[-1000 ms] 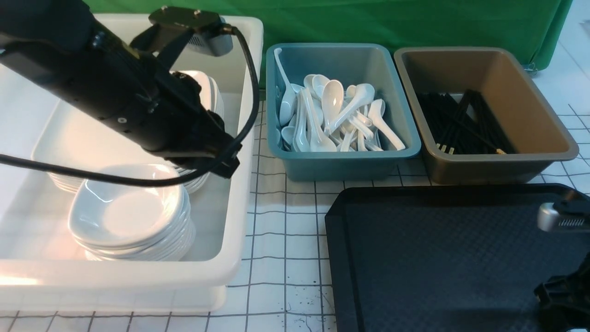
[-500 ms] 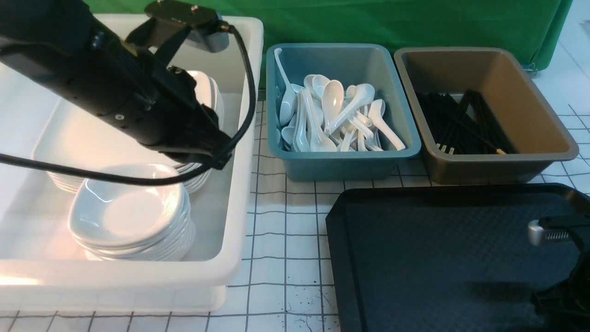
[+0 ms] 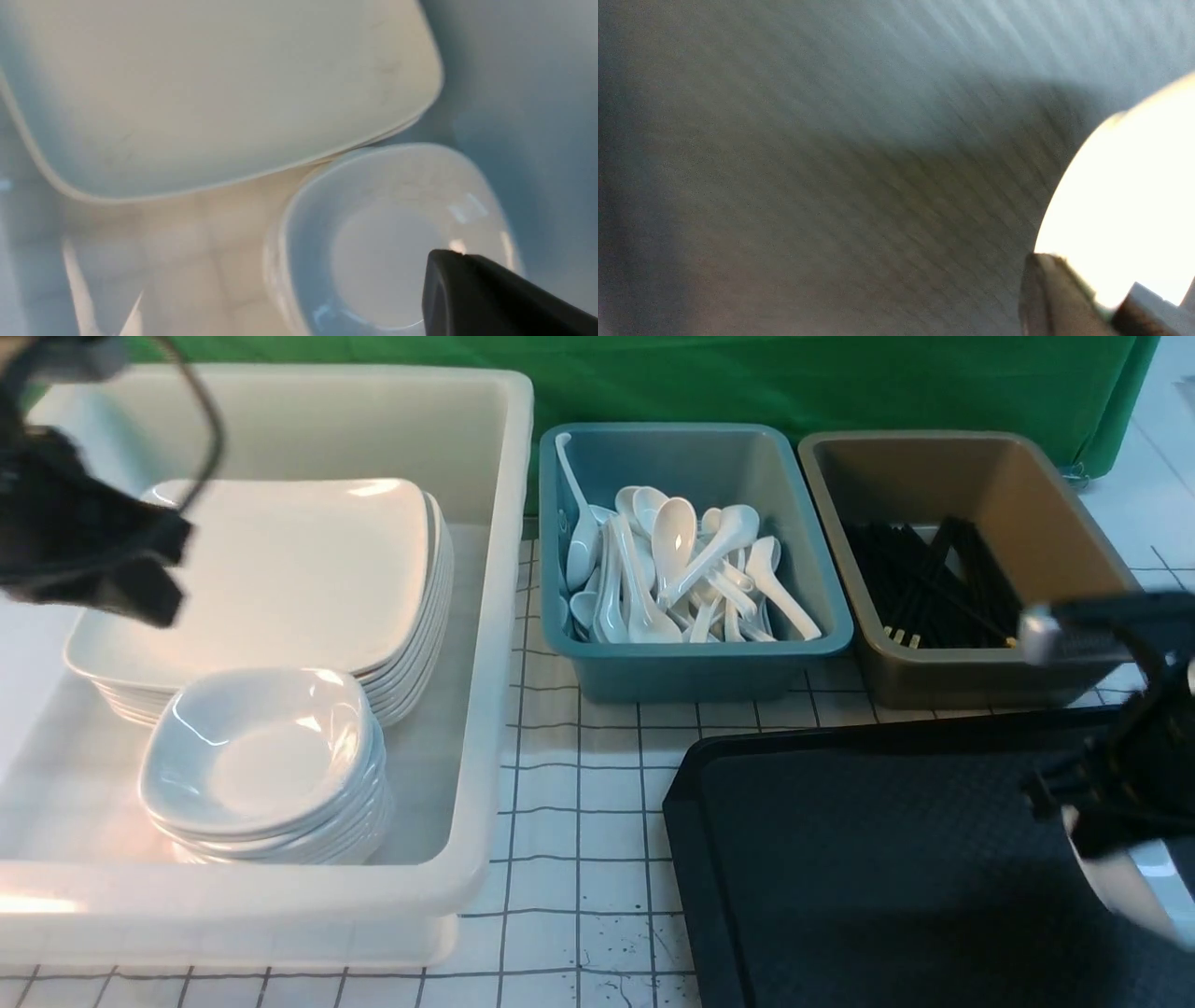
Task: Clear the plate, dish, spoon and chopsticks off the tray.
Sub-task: Use the right arm to grab a small plate from the dinner plate, then use the right arm to put the small plate into the large storage box on the left
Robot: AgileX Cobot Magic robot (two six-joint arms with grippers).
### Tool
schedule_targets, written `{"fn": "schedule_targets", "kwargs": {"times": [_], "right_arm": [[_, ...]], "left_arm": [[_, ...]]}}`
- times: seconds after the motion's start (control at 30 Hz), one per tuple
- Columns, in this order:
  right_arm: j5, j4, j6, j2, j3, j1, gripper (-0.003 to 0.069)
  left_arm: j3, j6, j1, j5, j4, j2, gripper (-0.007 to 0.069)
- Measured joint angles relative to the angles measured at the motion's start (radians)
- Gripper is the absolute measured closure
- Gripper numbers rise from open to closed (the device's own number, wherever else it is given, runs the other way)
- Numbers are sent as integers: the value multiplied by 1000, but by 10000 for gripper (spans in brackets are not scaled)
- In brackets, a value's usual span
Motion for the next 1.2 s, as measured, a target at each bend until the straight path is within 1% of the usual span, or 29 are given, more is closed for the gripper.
{"fn": "schedule_targets", "kwargs": {"times": [0.13, 0.17, 0.23, 0.3, 0.43, 0.53, 0.6, 0.67, 0.7, 0.73, 0.83, 0.93, 0.97, 1.03, 1.2], "right_arm": [[2, 1, 14, -35, -177, 178, 586], [-3, 1, 15, -35, -194, 187, 586], [-58, 3, 5, -28, -288, 310, 586], [-137, 15, -41, -3, -358, 405, 586], [-267, 32, -146, 92, -449, 570, 586], [-393, 36, -261, 196, -498, 665, 586], [-471, 40, -334, 270, -520, 711, 586], [-525, 43, -411, 344, -543, 747, 586], [-532, 43, -418, 361, -548, 750, 586], [-546, 45, -463, 424, -569, 767, 586], [-547, 45, -517, 524, -609, 781, 586], [-554, 44, -554, 571, -619, 781, 586], [-568, 37, -585, 595, -625, 781, 586], [-586, 35, -612, 607, -632, 782, 586], [-597, 35, -629, 613, -634, 782, 586]], "left_arm": [[0, 40, 179, 42, -120, -1, 626], [0, 40, 186, 42, -126, -1, 626], [0, 69, 270, 44, -195, -3, 626], [0, 81, 320, 30, -235, -4, 626], [0, 87, 365, 0, -278, -4, 626], [0, 87, 372, -7, -306, -4, 626], [0, 91, 372, -8, -345, -4, 626], [0, 101, 372, -8, -379, -4, 626], [0, 101, 372, -8, -379, -4, 626], [0, 113, 372, -6, -395, -4, 626], [0, 117, 372, 5, -404, -4, 626], [0, 119, 372, 14, -408, -4, 626], [0, 119, 372, 20, -408, -4, 626], [0, 119, 372, 25, -408, -4, 626], [0, 120, 372, 26, -408, -4, 626]]}}
